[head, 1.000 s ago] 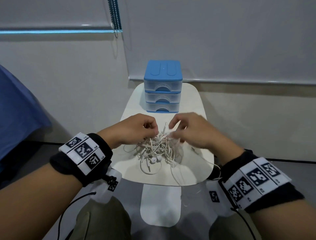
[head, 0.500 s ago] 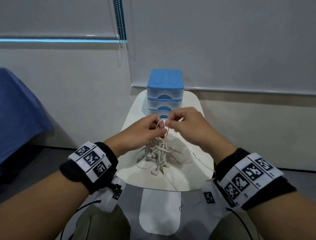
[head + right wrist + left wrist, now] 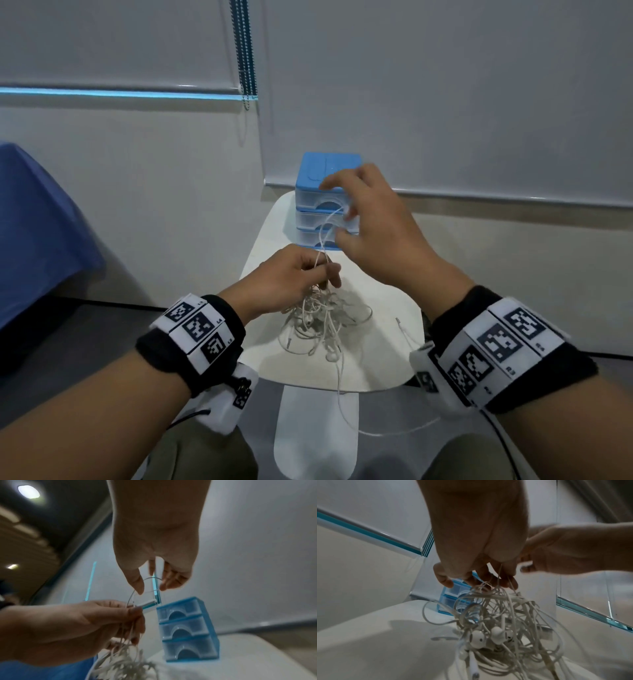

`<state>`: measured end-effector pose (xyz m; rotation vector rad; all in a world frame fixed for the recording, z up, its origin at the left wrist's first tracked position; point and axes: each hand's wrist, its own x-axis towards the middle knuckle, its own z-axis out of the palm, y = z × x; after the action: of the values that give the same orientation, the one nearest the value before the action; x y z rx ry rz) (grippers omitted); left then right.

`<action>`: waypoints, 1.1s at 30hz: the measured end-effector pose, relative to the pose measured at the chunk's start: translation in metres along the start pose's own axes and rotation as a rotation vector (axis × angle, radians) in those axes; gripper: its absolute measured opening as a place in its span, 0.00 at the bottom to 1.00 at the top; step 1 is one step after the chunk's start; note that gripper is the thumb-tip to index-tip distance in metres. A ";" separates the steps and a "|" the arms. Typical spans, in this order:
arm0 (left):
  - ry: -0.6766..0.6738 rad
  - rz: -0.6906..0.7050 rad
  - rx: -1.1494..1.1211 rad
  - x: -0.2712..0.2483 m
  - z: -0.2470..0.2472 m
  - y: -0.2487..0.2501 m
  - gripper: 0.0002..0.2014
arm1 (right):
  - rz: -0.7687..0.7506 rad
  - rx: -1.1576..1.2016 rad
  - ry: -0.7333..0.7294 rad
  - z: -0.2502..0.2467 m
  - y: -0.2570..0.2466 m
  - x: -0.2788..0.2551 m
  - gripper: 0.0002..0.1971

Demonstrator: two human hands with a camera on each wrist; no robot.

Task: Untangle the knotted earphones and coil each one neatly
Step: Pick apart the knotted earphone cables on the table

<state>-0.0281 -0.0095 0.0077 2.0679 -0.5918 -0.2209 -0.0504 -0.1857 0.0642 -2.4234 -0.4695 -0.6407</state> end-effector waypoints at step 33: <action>0.106 0.103 0.038 0.018 0.008 0.010 0.15 | 0.131 -0.364 -0.250 -0.022 0.001 0.015 0.12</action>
<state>-0.0188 -0.0288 0.0129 2.0651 -0.6391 -0.0403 -0.0449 -0.1970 0.0875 -2.8707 -0.3081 -0.3939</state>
